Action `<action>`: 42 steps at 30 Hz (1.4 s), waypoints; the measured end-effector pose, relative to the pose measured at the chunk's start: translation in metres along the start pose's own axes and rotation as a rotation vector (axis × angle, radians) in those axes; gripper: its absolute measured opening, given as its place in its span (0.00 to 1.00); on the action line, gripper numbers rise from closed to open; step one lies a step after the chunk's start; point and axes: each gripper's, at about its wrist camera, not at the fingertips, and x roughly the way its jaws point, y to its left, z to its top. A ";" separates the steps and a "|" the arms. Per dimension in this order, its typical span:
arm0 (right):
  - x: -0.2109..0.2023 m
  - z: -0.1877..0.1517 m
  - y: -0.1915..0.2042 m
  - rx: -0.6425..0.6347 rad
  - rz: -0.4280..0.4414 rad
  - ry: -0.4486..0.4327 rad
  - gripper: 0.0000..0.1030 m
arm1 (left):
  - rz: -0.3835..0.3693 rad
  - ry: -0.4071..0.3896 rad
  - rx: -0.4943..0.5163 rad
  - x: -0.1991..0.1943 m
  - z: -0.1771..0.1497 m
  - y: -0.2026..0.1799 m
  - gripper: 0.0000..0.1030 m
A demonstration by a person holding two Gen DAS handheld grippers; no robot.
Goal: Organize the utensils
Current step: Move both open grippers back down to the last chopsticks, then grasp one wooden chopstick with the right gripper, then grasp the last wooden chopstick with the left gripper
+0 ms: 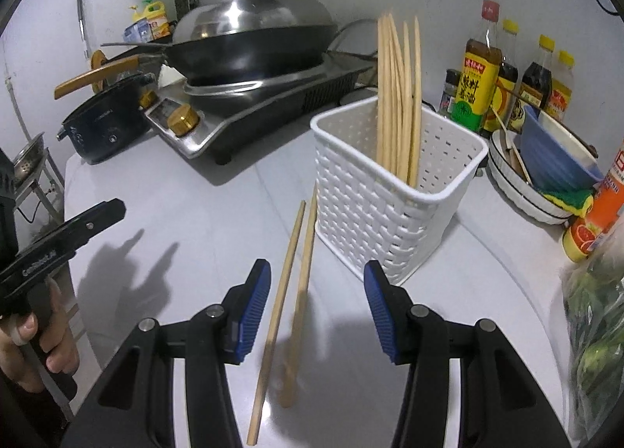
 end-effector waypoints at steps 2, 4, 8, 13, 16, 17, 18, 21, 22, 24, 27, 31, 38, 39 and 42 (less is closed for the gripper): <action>0.009 -0.002 0.001 0.001 0.006 0.023 0.30 | 0.004 0.004 -0.008 0.001 -0.001 0.003 0.56; 0.021 -0.001 0.003 -0.002 0.006 0.046 0.23 | 0.006 0.009 -0.016 0.002 0.000 0.006 0.56; 0.042 -0.003 0.004 0.004 0.007 0.083 0.18 | 0.013 0.016 -0.029 0.005 -0.002 0.013 0.56; 0.066 -0.006 0.006 0.014 0.010 0.116 0.16 | 0.022 0.025 -0.044 0.007 -0.001 0.020 0.56; 0.074 -0.007 0.006 0.020 0.008 0.114 0.16 | 0.026 0.025 -0.046 0.008 -0.001 0.022 0.56; 0.076 -0.006 0.006 0.023 0.009 0.112 0.16 | 0.026 0.026 -0.046 0.008 -0.001 0.022 0.56; 0.077 -0.006 0.005 0.023 0.009 0.111 0.15 | 0.027 0.028 -0.046 0.009 -0.001 0.022 0.56; 0.077 -0.008 0.005 0.034 0.037 0.102 0.06 | 0.027 0.037 -0.040 0.011 -0.002 0.018 0.56; 0.077 -0.008 0.006 0.032 0.043 0.101 0.06 | 0.028 0.039 -0.036 0.012 -0.003 0.016 0.56; 0.074 -0.010 0.005 0.026 0.054 0.099 0.06 | 0.028 0.046 -0.028 0.013 -0.004 0.011 0.56; 0.064 -0.014 0.003 0.021 0.065 0.089 0.06 | 0.025 0.059 -0.006 0.015 -0.006 0.000 0.56; 0.048 -0.019 0.000 0.014 0.086 0.073 0.06 | 0.014 0.076 0.041 0.019 -0.010 -0.022 0.56; 0.017 -0.037 -0.012 0.007 0.129 0.042 0.06 | -0.010 0.134 0.164 0.032 -0.022 -0.074 0.56; 0.011 -0.041 -0.014 0.003 0.134 0.036 0.06 | -0.012 0.147 0.183 0.035 -0.024 -0.081 0.56; 0.000 -0.049 -0.020 -0.008 0.148 0.027 0.06 | -0.016 0.181 0.239 0.044 -0.031 -0.102 0.56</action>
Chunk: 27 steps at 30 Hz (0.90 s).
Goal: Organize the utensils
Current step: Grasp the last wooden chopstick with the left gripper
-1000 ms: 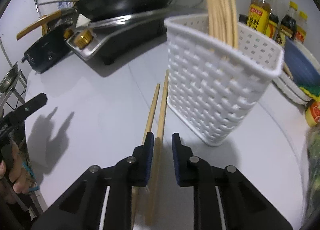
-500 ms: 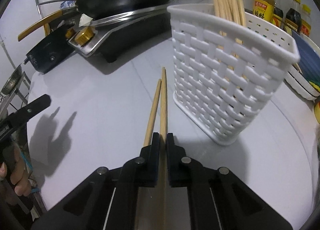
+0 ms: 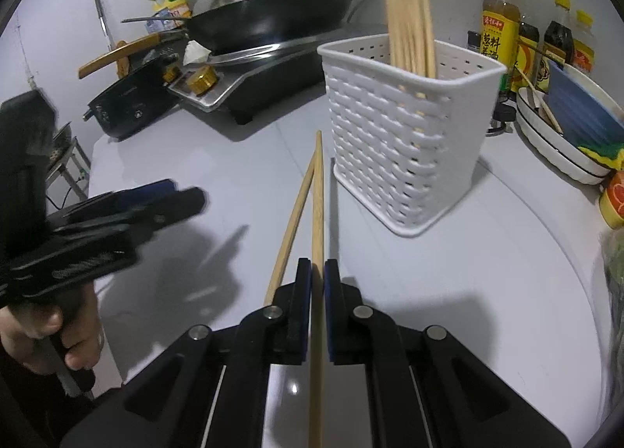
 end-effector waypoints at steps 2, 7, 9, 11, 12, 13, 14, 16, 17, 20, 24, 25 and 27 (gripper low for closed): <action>-0.009 -0.007 -0.003 -0.011 0.005 -0.007 0.06 | 0.001 0.025 0.032 0.008 0.000 -0.014 0.56; -0.022 -0.022 -0.012 -0.019 0.014 -0.019 0.06 | 0.021 0.084 0.124 0.025 -0.003 -0.045 0.56; -0.028 -0.027 -0.016 -0.025 0.011 -0.021 0.06 | 0.025 0.111 0.174 0.033 -0.004 -0.058 0.56; -0.034 -0.031 -0.020 -0.031 0.011 -0.025 0.06 | 0.024 0.138 0.225 0.040 -0.008 -0.068 0.56; -0.035 -0.032 -0.021 -0.034 0.011 -0.028 0.06 | 0.016 0.148 0.250 0.042 -0.010 -0.075 0.49; -0.038 -0.034 -0.022 -0.038 0.012 -0.031 0.06 | 0.018 0.143 0.274 0.042 -0.013 -0.079 0.48; -0.040 -0.035 -0.022 -0.042 0.013 -0.033 0.06 | 0.014 0.143 0.289 0.041 -0.015 -0.082 0.41; -0.043 -0.038 -0.022 -0.047 0.011 -0.035 0.06 | 0.002 0.146 0.300 0.040 -0.017 -0.086 0.34; -0.043 -0.038 -0.022 -0.049 0.012 -0.034 0.06 | -0.001 0.146 0.303 0.039 -0.018 -0.087 0.31; -0.044 -0.042 -0.022 -0.057 0.016 -0.030 0.06 | -0.004 0.144 0.303 0.037 -0.020 -0.086 0.23; -0.047 -0.044 -0.020 -0.061 0.020 -0.032 0.06 | -0.014 0.141 0.296 0.032 -0.024 -0.082 0.13; -0.047 -0.044 -0.019 -0.061 0.020 -0.034 0.06 | -0.016 0.141 0.294 0.032 -0.024 -0.079 0.13; -0.049 -0.044 -0.017 -0.062 0.024 -0.038 0.06 | -0.020 0.140 0.280 0.032 -0.022 -0.076 0.11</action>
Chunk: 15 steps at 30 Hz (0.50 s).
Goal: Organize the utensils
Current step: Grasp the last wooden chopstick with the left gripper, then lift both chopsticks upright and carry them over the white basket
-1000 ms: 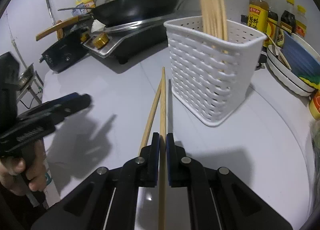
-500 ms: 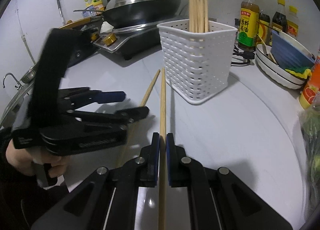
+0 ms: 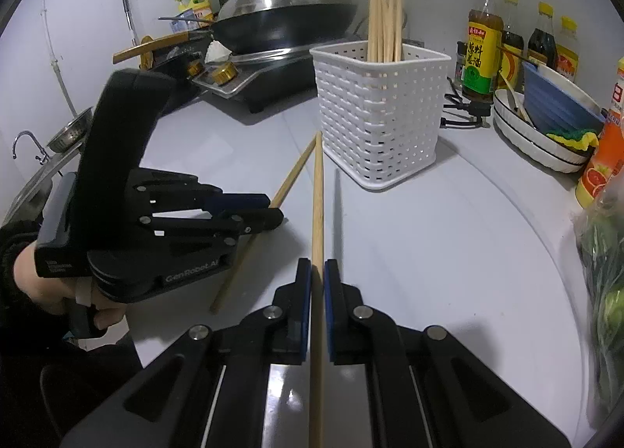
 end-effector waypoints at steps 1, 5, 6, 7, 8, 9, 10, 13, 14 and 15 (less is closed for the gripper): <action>-0.001 0.000 0.001 -0.002 0.001 -0.002 0.06 | -0.003 -0.001 -0.008 -0.001 -0.001 0.003 0.10; -0.005 0.004 0.009 -0.006 0.008 -0.016 0.06 | -0.022 -0.007 -0.085 -0.008 -0.008 0.020 0.07; -0.007 0.005 0.011 -0.007 0.011 -0.021 0.06 | -0.026 -0.009 -0.102 -0.010 -0.012 0.026 0.07; -0.008 0.007 0.013 -0.008 0.013 -0.026 0.06 | -0.023 -0.011 -0.116 -0.012 -0.014 0.030 0.06; -0.009 0.008 0.014 -0.009 0.013 -0.028 0.06 | -0.023 -0.015 -0.127 -0.014 -0.016 0.032 0.06; -0.010 0.010 0.016 -0.010 0.013 -0.030 0.06 | -0.023 -0.021 -0.144 -0.017 -0.019 0.037 0.06; -0.011 0.011 0.017 -0.012 0.013 -0.031 0.06 | -0.022 -0.024 -0.150 -0.018 -0.019 0.038 0.06; -0.011 0.015 0.020 -0.017 0.011 -0.032 0.06 | -0.024 -0.047 -0.177 -0.029 -0.025 0.049 0.05; -0.011 0.017 0.021 -0.019 0.010 -0.032 0.06 | -0.023 -0.056 -0.183 -0.034 -0.027 0.051 0.05; -0.010 0.019 0.022 -0.020 0.010 -0.032 0.06 | -0.022 -0.062 -0.188 -0.036 -0.028 0.053 0.05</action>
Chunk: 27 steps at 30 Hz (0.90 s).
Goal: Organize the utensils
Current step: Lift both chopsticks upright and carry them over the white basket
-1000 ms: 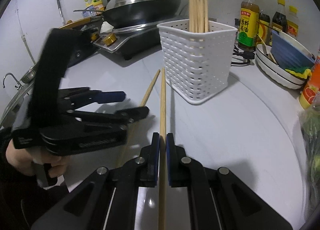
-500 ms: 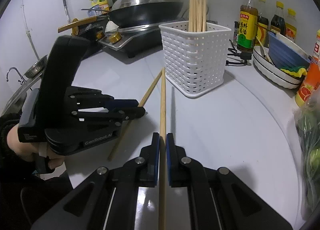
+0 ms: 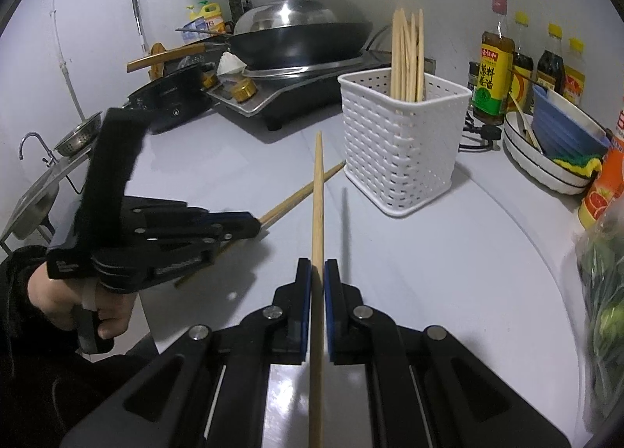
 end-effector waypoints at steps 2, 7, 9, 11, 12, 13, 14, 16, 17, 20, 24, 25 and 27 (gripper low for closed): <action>0.001 0.004 0.001 -0.003 -0.002 0.000 0.06 | -0.003 -0.014 -0.020 -0.008 -0.001 0.009 0.05; -0.002 0.018 0.006 -0.013 -0.003 -0.014 0.06 | -0.008 -0.060 -0.056 -0.028 0.001 0.025 0.05; -0.003 0.024 0.008 -0.013 0.000 -0.022 0.06 | -0.010 -0.088 -0.058 -0.038 0.004 0.029 0.05; -0.003 0.031 0.008 -0.013 -0.001 -0.027 0.06 | -0.016 -0.114 -0.060 -0.047 0.008 0.031 0.05; -0.004 0.035 0.008 -0.012 -0.003 -0.032 0.06 | -0.018 -0.125 -0.061 -0.051 0.010 0.031 0.05; -0.005 0.038 0.008 -0.012 -0.005 -0.037 0.06 | -0.018 -0.136 -0.061 -0.055 0.012 0.032 0.05; -0.006 0.042 0.007 -0.009 -0.004 -0.045 0.06 | -0.016 -0.144 -0.059 -0.056 0.014 0.032 0.05; -0.009 0.051 0.004 0.002 0.002 -0.066 0.06 | -0.008 -0.168 -0.053 -0.063 0.020 0.033 0.05; -0.011 0.055 0.002 0.005 0.003 -0.074 0.06 | -0.009 -0.184 -0.050 -0.066 0.024 0.034 0.05; -0.015 0.068 -0.004 0.007 -0.005 -0.092 0.06 | -0.005 -0.229 -0.036 -0.075 0.035 0.032 0.05; -0.018 0.084 -0.013 0.003 -0.022 -0.106 0.06 | -0.012 -0.273 -0.024 -0.083 0.044 0.030 0.05; -0.018 0.089 -0.016 0.001 -0.031 -0.111 0.06 | -0.016 -0.281 -0.023 -0.084 0.046 0.031 0.05; -0.019 0.099 -0.021 0.002 -0.039 -0.122 0.06 | -0.020 -0.291 -0.025 -0.084 0.051 0.033 0.05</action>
